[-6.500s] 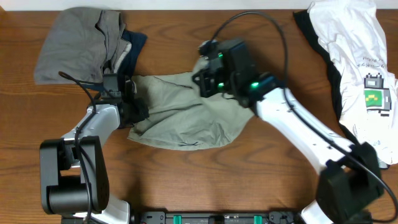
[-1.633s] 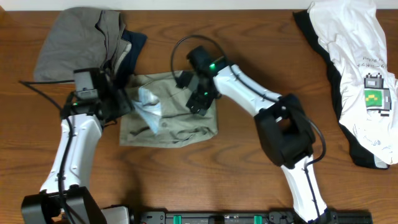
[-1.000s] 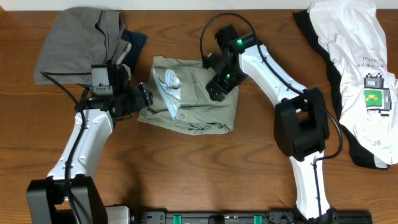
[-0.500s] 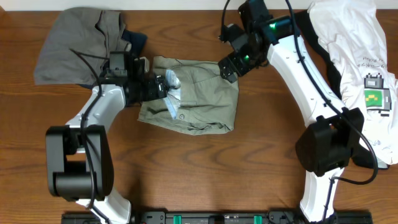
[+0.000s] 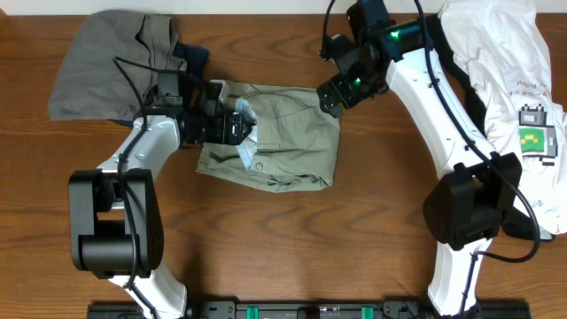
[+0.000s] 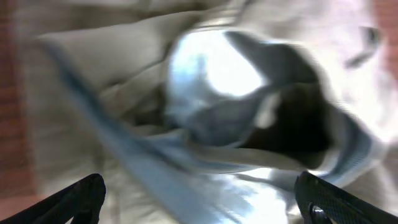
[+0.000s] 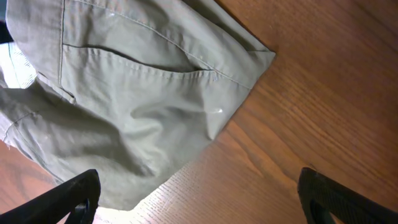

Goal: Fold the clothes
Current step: 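Grasp the folded shorts with the left gripper, right gripper lifting away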

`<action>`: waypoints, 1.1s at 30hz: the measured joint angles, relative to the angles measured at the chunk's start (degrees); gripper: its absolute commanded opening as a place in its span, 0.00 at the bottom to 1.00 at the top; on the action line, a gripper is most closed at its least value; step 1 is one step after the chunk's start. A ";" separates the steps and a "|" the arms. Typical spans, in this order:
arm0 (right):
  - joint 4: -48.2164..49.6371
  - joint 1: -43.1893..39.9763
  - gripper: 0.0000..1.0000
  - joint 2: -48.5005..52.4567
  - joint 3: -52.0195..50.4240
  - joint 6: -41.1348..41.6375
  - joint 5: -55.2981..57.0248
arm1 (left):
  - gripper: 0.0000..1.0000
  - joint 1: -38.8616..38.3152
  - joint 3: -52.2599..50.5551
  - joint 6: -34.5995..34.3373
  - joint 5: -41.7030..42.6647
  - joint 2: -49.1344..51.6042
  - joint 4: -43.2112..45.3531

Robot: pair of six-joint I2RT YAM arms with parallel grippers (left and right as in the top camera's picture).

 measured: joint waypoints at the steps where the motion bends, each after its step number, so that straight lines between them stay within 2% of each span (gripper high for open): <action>1: -0.26 -0.02 0.99 0.00 0.00 -0.02 -0.02 | 0.98 0.04 0.22 0.35 1.40 0.00 -0.20; 7: -1.11 -0.72 0.99 0.00 0.00 -0.02 0.00 | 0.98 -0.11 1.11 3.93 3.76 0.00 -2.05; 14: -1.05 -0.83 0.99 0.00 0.00 -0.02 -0.02 | 0.98 -1.07 1.14 6.82 -5.84 0.42 -3.26; 28: -1.09 -0.83 0.99 0.02 0.00 -0.02 0.00 | 0.98 -1.51 2.03 9.44 -12.41 5.09 -2.49; 33: -0.81 -0.83 0.99 0.00 0.00 0.00 -0.02 | 0.98 -1.70 2.16 9.64 -17.22 5.20 -2.16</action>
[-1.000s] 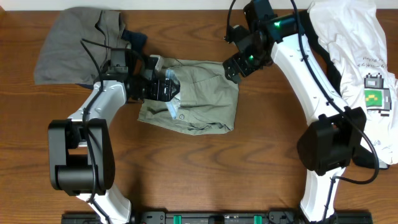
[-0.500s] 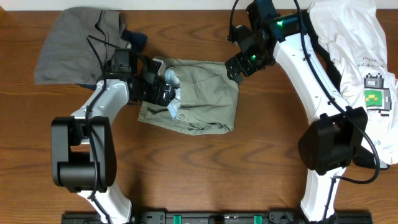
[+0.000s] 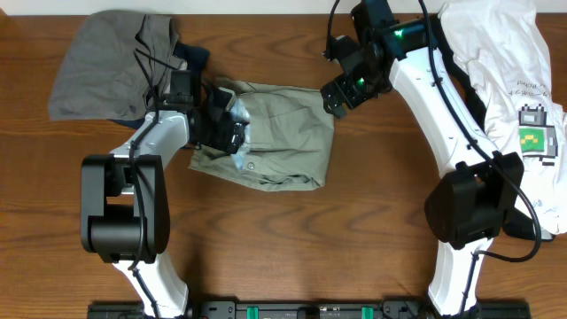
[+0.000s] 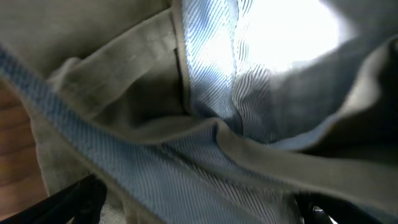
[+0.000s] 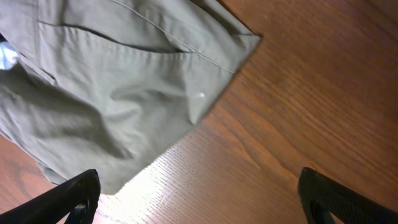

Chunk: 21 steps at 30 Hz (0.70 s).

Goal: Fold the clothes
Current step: 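Grasp the folded shorts with the left gripper, right gripper lifting away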

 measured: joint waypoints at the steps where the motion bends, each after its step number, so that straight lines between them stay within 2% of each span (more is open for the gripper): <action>1: 0.07 0.00 0.99 0.00 0.00 -0.02 0.00 | 0.98 -0.02 0.11 0.07 -1.33 0.13 0.09; 5: 0.13 0.00 0.99 0.02 0.00 -0.02 0.00 | 0.98 -0.02 0.79 0.68 -5.20 1.03 0.63; 9: 0.15 0.00 0.99 0.02 0.00 -0.02 0.00 | 0.79 -0.02 1.79 1.05 -7.72 2.34 1.60; 13: 0.13 0.00 0.99 0.02 0.00 0.00 0.02 | 0.68 -0.26 3.15 0.98 -7.91 3.65 2.01; 19: 0.15 0.00 0.99 0.02 0.00 -0.02 0.02 | 0.27 -1.22 4.66 0.63 -7.02 5.68 4.09; 21: 0.15 0.00 0.99 0.02 0.00 -0.02 0.02 | 0.21 -1.53 4.90 0.90 -6.78 5.99 4.59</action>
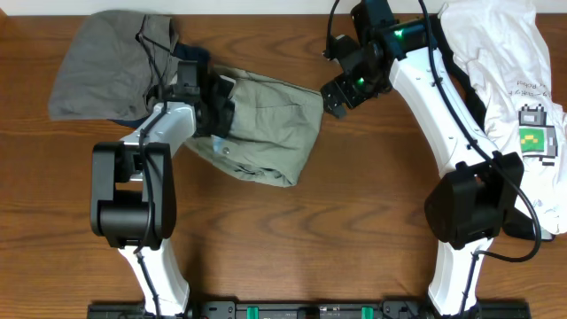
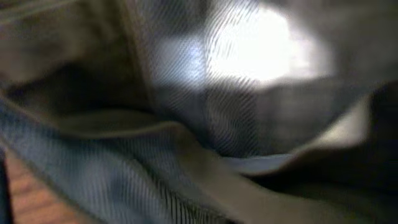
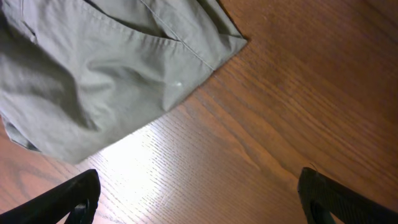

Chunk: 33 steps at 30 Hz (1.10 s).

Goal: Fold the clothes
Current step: 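Grasp the folded shorts with the left gripper, right gripper lifting away, then carry the folded shorts with the left gripper to the upper left pile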

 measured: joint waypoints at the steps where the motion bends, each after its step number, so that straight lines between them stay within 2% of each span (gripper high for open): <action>1: 0.00 0.00 0.99 -0.02 0.00 0.00 0.00 | 0.19 -0.02 0.02 -0.07 0.09 0.02 0.02; 3: 0.00 0.00 0.99 -0.02 0.00 0.00 0.00 | 0.06 -0.13 0.02 -0.37 0.33 0.07 0.22; 4: 0.00 0.00 0.99 -0.02 0.00 0.00 0.00 | 0.06 -0.20 0.02 -0.46 0.46 0.11 0.26; 10: 0.00 0.00 0.99 -0.02 0.00 0.02 0.00 | 0.06 -0.31 1.22 -3.87 0.28 0.02 -1.60; 16: 0.00 0.00 0.99 -0.02 0.00 0.00 0.00 | 0.06 -0.35 2.99 -13.77 -0.70 -1.27 -10.58; 19: 0.00 0.00 0.99 -0.02 0.00 0.00 0.00 | 0.06 -0.22 2.01 -19.32 -0.02 -3.26 -12.20; 26: 0.04 -0.87 0.99 0.00 0.00 0.63 -0.02 | 0.06 1.64 1.07 -30.53 3.21 -12.74 -11.19; 33: 0.04 -3.58 0.99 0.00 0.00 2.78 -0.04 | 0.06 4.52 1.09 -37.83 8.39 -19.23 -4.24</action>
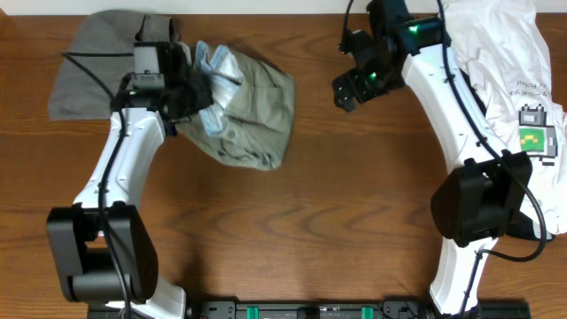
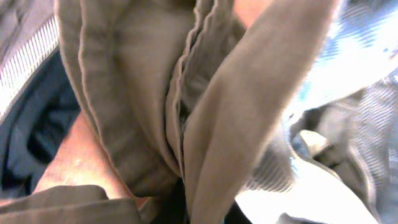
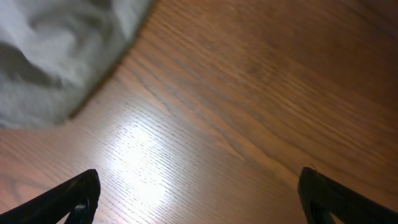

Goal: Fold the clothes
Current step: 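Carry the folded shorts with the left gripper to the upper left pile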

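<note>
The khaki shorts point(image 1: 257, 111) hang bunched at the table's upper left, their blue-striped lining point(image 1: 217, 66) turned outward. My left gripper point(image 1: 189, 89) is shut on a fold of them. The left wrist view is filled with khaki folds point(image 2: 211, 118) pinched at the gripper point(image 2: 205, 208). My right gripper point(image 1: 347, 94) stands open over bare wood to the right of the shorts. Nothing lies between it point(image 3: 199, 199), and only an edge of khaki cloth point(image 3: 56, 56) shows at that view's upper left.
A grey garment point(image 1: 93, 58) lies at the back left beside the shorts, with dark navy cloth point(image 2: 31, 137) under it. A white printed T-shirt point(image 1: 505, 62) is heaped at the back right. The wooden table point(image 1: 292, 239) stretches bare in front.
My left gripper has moved left and back with the shorts, which are now bunched and partly raised next to the grey garment. The right gripper has shifted slightly right, with the shorts nearly out of its view.
The shorts lay folded mid-table, my left gripper open at their waistband and the right open at their far right corner. At each later moment the left gripper sat deeper in the cloth and the shorts lay farther left. Now they are gathered beside the grey garment.
</note>
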`<action>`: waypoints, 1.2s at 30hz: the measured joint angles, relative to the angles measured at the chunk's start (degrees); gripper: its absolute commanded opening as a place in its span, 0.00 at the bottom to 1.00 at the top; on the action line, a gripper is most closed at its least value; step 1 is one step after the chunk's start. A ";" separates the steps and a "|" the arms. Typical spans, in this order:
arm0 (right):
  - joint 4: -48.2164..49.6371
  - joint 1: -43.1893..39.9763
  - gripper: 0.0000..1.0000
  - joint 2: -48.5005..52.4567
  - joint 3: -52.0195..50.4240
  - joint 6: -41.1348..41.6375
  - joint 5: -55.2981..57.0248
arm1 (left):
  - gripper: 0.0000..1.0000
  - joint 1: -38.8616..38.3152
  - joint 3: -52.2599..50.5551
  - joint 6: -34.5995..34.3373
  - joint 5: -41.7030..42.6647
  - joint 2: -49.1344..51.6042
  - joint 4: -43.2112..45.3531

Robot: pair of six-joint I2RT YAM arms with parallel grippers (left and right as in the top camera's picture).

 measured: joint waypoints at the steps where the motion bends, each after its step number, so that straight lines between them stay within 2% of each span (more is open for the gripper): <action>1: -0.02 -0.26 0.99 0.00 0.00 0.17 0.02 | 0.06 0.15 0.00 -1.09 0.52 -0.24 1.31; 17: -0.13 -0.72 0.99 0.00 0.00 0.94 0.00 | 0.06 0.57 -0.09 -16.50 5.20 -0.28 32.81; 25: -0.28 -0.72 0.99 -0.02 -0.02 0.94 0.00 | 0.06 5.88 -0.09 -22.84 5.31 -0.26 42.23; 36: -0.26 -0.72 0.99 0.00 -0.02 0.94 -0.02 | 0.06 11.50 -0.09 -27.74 3.58 -0.28 54.66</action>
